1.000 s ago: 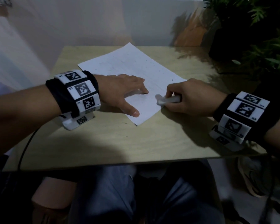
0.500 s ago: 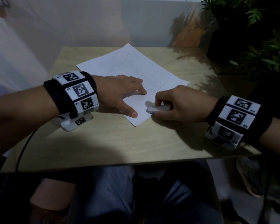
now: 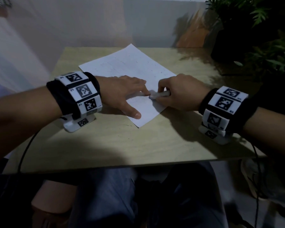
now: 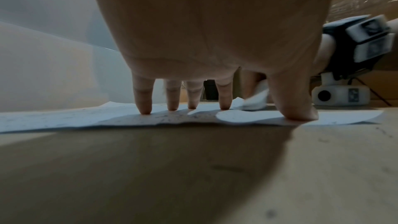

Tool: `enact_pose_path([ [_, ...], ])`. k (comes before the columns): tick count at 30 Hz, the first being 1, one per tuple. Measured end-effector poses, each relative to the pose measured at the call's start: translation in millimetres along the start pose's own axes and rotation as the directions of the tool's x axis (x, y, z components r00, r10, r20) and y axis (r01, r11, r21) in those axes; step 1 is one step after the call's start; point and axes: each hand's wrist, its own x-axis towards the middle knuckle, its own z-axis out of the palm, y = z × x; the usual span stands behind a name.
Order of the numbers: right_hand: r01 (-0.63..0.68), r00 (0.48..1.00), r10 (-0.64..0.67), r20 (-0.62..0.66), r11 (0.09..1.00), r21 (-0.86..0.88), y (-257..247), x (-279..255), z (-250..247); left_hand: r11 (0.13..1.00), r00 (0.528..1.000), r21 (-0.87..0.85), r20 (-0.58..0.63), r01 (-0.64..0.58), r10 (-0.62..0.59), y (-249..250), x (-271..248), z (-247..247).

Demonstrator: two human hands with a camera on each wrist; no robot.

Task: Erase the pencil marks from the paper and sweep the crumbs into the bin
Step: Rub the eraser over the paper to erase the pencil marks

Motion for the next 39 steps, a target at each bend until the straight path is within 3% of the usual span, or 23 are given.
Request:
enact_pose_path([
  [2, 0.080, 0.997, -0.080, -0.011, 0.997, 0.010, -8.6, -3.4, 2.7, 1.000, 1.000, -0.010, -0.005, -0.003, 0.003, -0.9, -0.3, 0.5],
  [5, 0.187, 0.974, -0.205, 0.100, 0.969, 0.161, -17.3, -7.1, 0.3, 1.000, 1.000, -0.011, -0.006, -0.008, 0.008, 1.7, -2.1, -0.6],
  [7, 0.111, 0.987, -0.124, 0.107, 0.986, 0.124, -7.9, -0.9, -0.5, 1.000, 1.000, -0.011, 0.002, 0.008, -0.008, 2.8, -3.4, -1.7],
  [10, -0.014, 1.000, 0.014, 0.004, 1.000, -0.013, -0.5, 2.8, 0.6, 0.998, 0.999, -0.046, -0.002, 0.033, -0.033, 2.5, -4.6, -3.2],
  [12, 0.062, 0.998, -0.062, -0.007, 0.998, -0.006, -6.8, -1.8, 2.6, 0.997, 0.999, -0.059, 0.007, 0.051, -0.050, 1.9, -3.8, -4.1],
  [15, 0.204, 0.970, -0.220, 0.106, 0.968, 0.145, -19.0, -10.0, 0.5, 0.996, 0.998, -0.062, 0.021, 0.067, -0.066, 1.6, -4.0, -4.2],
  [17, 0.165, 0.972, -0.189, 0.137, 0.971, 0.171, -15.4, -7.0, -1.7, 0.996, 0.998, -0.060, 0.017, 0.068, -0.068, 3.0, -4.3, -4.3],
  [20, 0.088, 0.996, -0.088, 0.007, 0.996, 0.013, -8.7, -3.7, 0.3, 0.995, 0.997, -0.061, 0.013, 0.074, -0.074, 4.3, -4.2, -4.7],
  [22, 0.144, 0.989, -0.144, -0.020, 0.990, -0.007, -16.7, -8.6, 3.6, 0.996, 0.998, -0.060, 0.001, 0.066, -0.066, 2.9, -3.2, -3.7],
  [25, 0.270, 0.952, -0.282, 0.116, 0.957, 0.106, -31.1, -15.3, 3.7, 0.996, 0.998, -0.060, 0.001, 0.063, -0.063, 1.5, -3.1, -2.1],
  [27, 0.207, 0.966, -0.223, 0.133, 0.970, 0.126, -24.0, -9.1, 1.2, 0.996, 0.998, -0.060, 0.003, 0.063, -0.063, 2.3, -3.3, -2.4],
  [29, 0.118, 0.992, -0.120, 0.048, 0.992, 0.051, -14.9, -4.1, -0.6, 0.996, 0.998, -0.060, 0.001, 0.064, -0.064, 3.3, -3.5, -2.9],
  [31, 0.107, 0.994, -0.108, -0.026, 0.994, -0.019, -14.9, -5.0, 1.9, 0.996, 0.998, -0.060, -0.002, 0.064, -0.065, 3.0, -3.3, -3.0],
  [35, 0.261, 0.953, -0.277, 0.120, 0.956, 0.135, -33.3, -14.1, 2.1, 0.997, 0.999, -0.063, 0.003, 0.051, -0.051, 2.5, -4.1, -3.0],
  [39, 0.186, 0.971, -0.210, 0.113, 0.964, 0.192, -15.9, -9.1, -2.9, 0.997, 0.999, -0.068, -0.017, 0.030, -0.032, 11.4, -8.7, -7.8],
])
